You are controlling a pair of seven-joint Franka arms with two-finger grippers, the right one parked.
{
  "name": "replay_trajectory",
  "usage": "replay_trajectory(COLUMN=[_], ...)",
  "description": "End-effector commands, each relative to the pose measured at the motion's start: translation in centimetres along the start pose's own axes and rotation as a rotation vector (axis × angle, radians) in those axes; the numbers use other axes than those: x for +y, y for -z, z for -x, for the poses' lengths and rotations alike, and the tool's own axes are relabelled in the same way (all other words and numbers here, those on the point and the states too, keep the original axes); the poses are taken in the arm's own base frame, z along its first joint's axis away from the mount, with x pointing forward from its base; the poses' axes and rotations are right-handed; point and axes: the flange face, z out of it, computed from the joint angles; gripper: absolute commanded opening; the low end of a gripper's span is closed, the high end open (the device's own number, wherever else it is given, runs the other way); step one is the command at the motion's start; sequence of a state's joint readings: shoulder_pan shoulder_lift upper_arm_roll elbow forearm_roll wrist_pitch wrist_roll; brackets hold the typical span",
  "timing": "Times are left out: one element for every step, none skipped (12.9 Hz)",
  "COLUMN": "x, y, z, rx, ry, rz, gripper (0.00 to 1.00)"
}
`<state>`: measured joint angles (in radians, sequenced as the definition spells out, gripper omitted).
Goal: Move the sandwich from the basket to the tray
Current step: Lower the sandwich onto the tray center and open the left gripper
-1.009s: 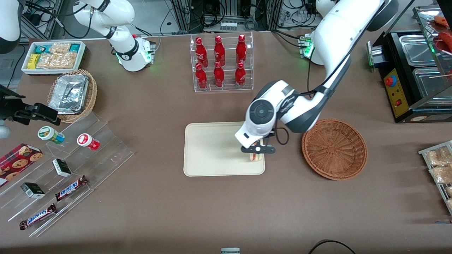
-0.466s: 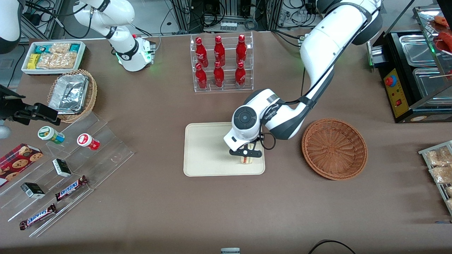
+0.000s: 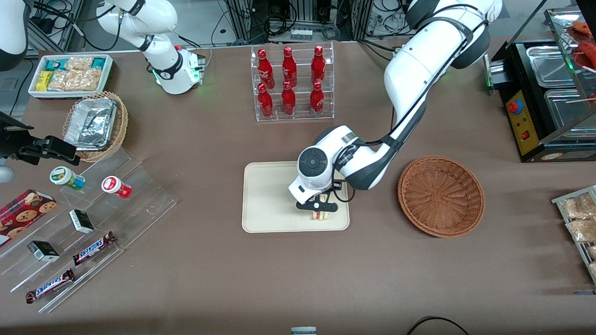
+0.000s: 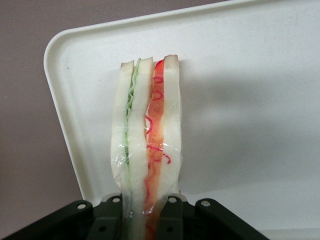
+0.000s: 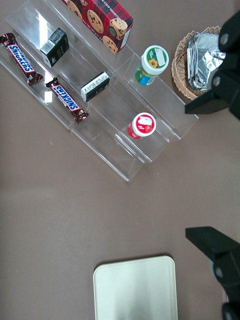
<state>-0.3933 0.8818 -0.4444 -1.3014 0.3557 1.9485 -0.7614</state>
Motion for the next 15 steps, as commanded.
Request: replay_trajectory(x=[1.2,1.2,1.2,1.2,1.0,0.9,0.7,-0.1,-0.5,-0.9,-1.8,-2.7,-4.3,-5.8,-7.5], y=[-0.2,-0.3,-0.2,0.0,0.1,0.5,1.1,1.5,2.6,3.3,4.6,5.7,6.9,8.7,10.4], z=[-0.4,-0.4,-0.4,-0.4,-0.5,-0.6,-0.8,-1.3,-1.5,-1.8,-2.5,-3.1,-3.9,-4.4,-4.9], rx=[0.041,0.042,0.043,0.045,0.047,0.053,0.063,0.07,0.085,0.095,0.111,0.122,0.137,0.154,0.169], ry=[0.013,0.002,0.012,0.012,0.015,0.018,0.018,0.029,0.037,0.051,0.064,0.071,0.09,0.101,0.12], rz=[0.004,0.006,0.007,0.004,0.006,0.01,0.008,0.001,0.003,0.012,0.023,0.025,0.031,0.039,0.046], gripper=[0.2,0.85,1.0,1.0,1.0,1.0,1.0,1.0,1.0,1.0,1.0,1.0,1.0,1.0,1.0])
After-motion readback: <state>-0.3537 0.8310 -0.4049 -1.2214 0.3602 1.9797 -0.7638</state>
